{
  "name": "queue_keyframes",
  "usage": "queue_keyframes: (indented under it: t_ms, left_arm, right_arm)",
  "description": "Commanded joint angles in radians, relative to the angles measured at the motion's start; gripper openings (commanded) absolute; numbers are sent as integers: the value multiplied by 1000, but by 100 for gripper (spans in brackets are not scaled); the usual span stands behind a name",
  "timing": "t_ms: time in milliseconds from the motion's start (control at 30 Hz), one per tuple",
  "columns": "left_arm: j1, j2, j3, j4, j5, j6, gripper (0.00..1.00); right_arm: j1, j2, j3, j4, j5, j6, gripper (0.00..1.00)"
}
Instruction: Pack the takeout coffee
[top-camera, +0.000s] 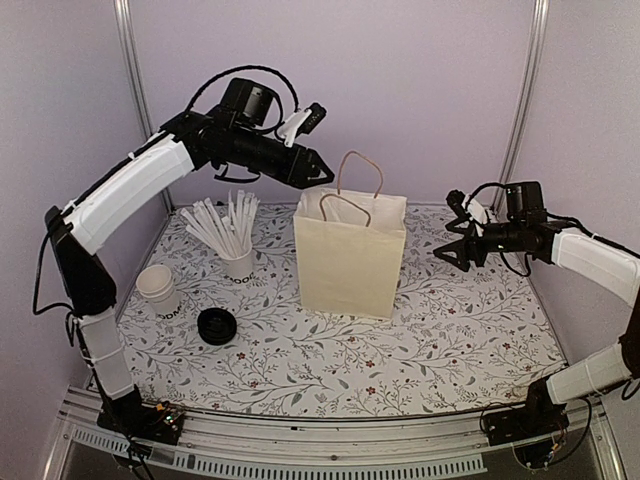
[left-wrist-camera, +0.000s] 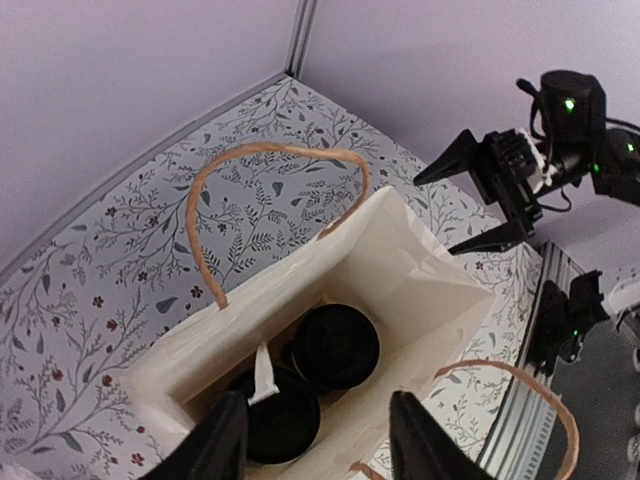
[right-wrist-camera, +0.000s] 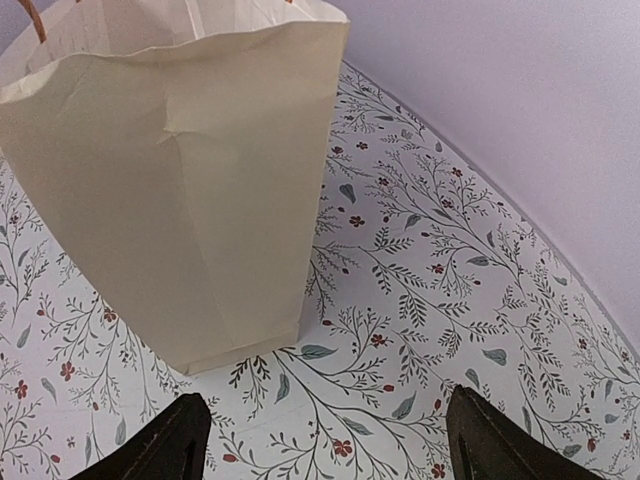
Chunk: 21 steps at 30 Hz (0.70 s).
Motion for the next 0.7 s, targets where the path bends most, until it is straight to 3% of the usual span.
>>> queue_keyframes:
  t_ms: [0, 100, 233, 667]
  left_arm:
    - [-10, 15, 73, -18, -126, 13, 61]
    - [-11, -66, 4, 22, -282, 12, 71]
    - [-11, -225, -188, 110, -381, 8, 76]
    - [-9, -492, -582, 93, -671, 7, 70]
  right_arm:
    - [-2, 8, -11, -14, 6, -10, 85]
    - [-2, 8, -11, -14, 4, -12, 85]
    - [-2, 15, -10, -16, 1, -17, 85]
    - [-2, 22, -11, -20, 6, -27, 86]
